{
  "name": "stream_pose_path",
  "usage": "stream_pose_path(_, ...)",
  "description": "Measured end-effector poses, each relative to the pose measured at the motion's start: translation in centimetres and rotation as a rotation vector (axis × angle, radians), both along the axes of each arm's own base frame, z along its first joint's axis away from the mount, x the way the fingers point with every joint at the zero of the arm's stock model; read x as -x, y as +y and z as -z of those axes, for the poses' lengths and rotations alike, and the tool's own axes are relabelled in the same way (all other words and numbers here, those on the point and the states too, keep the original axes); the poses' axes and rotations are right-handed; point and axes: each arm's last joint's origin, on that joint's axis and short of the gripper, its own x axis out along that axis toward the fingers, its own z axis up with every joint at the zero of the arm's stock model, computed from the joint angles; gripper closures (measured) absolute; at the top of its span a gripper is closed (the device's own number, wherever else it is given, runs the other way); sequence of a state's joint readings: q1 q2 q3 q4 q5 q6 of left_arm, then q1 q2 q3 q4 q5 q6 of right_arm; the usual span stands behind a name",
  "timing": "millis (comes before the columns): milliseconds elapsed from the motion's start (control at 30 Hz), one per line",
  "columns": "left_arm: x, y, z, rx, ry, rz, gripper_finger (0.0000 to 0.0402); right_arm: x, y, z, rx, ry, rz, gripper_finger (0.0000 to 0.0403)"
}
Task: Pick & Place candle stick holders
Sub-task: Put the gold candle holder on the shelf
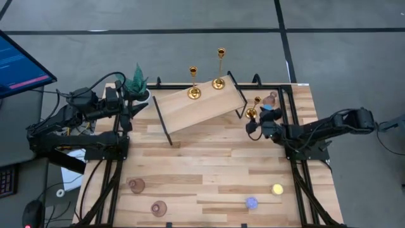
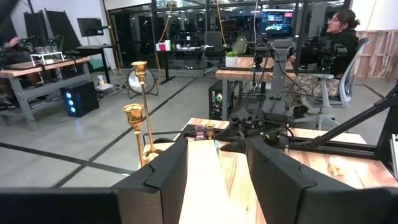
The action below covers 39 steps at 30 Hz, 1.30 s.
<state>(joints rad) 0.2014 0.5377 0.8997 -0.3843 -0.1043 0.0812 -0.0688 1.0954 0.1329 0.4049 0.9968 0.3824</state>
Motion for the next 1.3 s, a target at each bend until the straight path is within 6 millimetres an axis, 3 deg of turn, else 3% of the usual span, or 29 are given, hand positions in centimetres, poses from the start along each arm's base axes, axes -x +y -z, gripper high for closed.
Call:
stream_pose_path(533, 0.0, 0.0, 0.0, -0.026, 0.008, 0.001, 0.0238, 0.0, -3.1, -0.7, -0.038, -0.042, -0.036, 0.0108)
stream_pose_path(1000, 0.0, 0.0, 0.0, -0.026, 0.008, 0.001, 0.0238, 0.3, -4.2, -0.6, -0.073, -0.031, -0.059, 0.0115)
stream_pose_path(1300, 0.0, 0.0, 0.0, -0.026, 0.008, 0.001, 0.0238, 0.5, -4.8, -0.5, -0.088, -0.028, -0.066, 0.0181)
